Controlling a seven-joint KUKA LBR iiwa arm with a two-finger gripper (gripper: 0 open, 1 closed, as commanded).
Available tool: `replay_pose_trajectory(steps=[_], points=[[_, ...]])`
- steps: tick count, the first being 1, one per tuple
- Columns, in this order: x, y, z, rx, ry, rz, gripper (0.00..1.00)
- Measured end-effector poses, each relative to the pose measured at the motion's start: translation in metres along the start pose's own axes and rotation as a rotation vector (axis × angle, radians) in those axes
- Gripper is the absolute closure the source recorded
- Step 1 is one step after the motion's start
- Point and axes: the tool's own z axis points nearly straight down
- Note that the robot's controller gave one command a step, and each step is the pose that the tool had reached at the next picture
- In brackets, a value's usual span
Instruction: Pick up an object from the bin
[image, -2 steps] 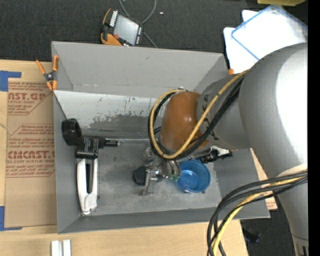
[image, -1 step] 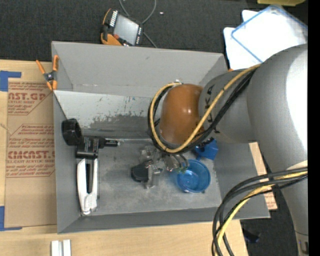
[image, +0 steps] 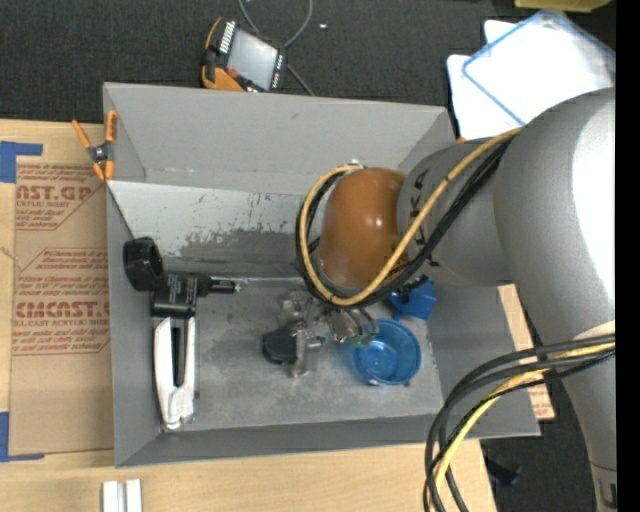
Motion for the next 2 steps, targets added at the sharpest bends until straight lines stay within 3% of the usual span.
replay_pose_trajectory(steps=[2], points=[[0.001, 0.001, -0.019, 0.000, 0.002, 0.000, 1.00]])
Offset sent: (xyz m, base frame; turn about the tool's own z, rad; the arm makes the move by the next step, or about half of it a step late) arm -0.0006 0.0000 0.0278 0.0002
